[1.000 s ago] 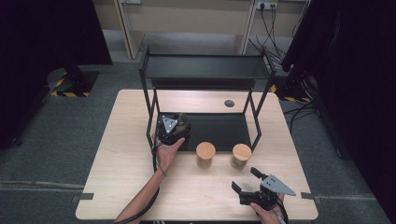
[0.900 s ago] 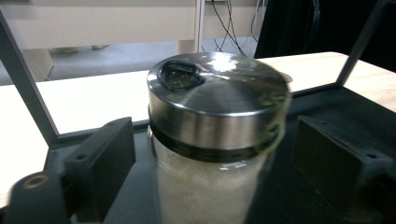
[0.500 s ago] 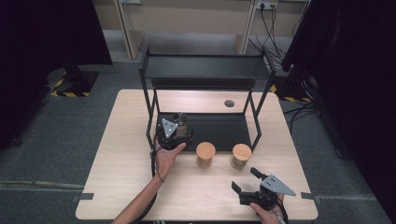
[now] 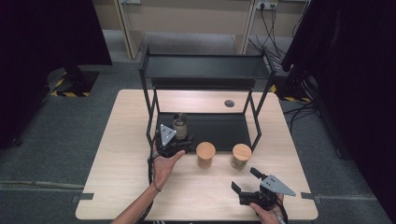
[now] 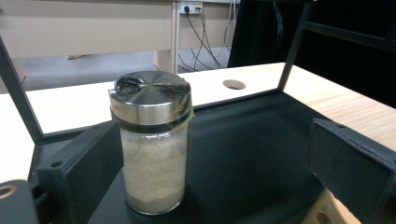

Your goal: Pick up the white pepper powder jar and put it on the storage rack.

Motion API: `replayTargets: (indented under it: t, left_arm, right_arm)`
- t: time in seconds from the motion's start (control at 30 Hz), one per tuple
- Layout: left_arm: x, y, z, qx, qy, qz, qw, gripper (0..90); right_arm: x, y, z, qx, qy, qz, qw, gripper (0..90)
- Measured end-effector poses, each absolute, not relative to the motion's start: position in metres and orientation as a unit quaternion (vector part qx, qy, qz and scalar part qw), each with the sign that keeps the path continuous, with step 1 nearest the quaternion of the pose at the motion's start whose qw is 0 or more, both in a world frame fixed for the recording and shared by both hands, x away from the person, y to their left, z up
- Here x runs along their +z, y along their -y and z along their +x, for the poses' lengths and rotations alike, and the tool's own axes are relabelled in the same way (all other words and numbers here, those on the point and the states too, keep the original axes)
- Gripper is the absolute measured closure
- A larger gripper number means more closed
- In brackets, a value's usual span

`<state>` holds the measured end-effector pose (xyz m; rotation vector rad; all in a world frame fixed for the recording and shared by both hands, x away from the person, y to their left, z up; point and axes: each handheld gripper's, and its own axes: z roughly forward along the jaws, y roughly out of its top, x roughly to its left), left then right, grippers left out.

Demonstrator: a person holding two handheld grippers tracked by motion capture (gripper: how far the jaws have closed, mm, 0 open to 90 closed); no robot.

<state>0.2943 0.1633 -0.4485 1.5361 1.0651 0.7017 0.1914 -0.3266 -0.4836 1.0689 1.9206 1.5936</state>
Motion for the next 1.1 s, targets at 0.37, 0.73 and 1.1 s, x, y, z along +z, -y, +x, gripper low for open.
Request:
replayTargets:
  t: [0.37, 0.73, 1.1]
  left_arm:
    - [-0.451, -0.173, 0.268, 0.286, -0.431, 0.649, 0.558, 3.4]
    - [-0.455, -0.183, 0.246, 0.29, -0.417, 0.65, 0.565, 3.6]
    - [-0.464, -0.187, 0.223, 0.287, -0.405, 0.657, 0.567, 3.6]
  right_arm:
    - [-0.484, 0.327, 0.191, 0.574, -0.691, 0.386, 0.212, 1.2]
    - [-0.484, 0.326, 0.192, 0.573, -0.691, 0.386, 0.211, 1.2]
    - [-0.484, 0.326, 0.191, 0.574, -0.69, 0.386, 0.213, 1.2]
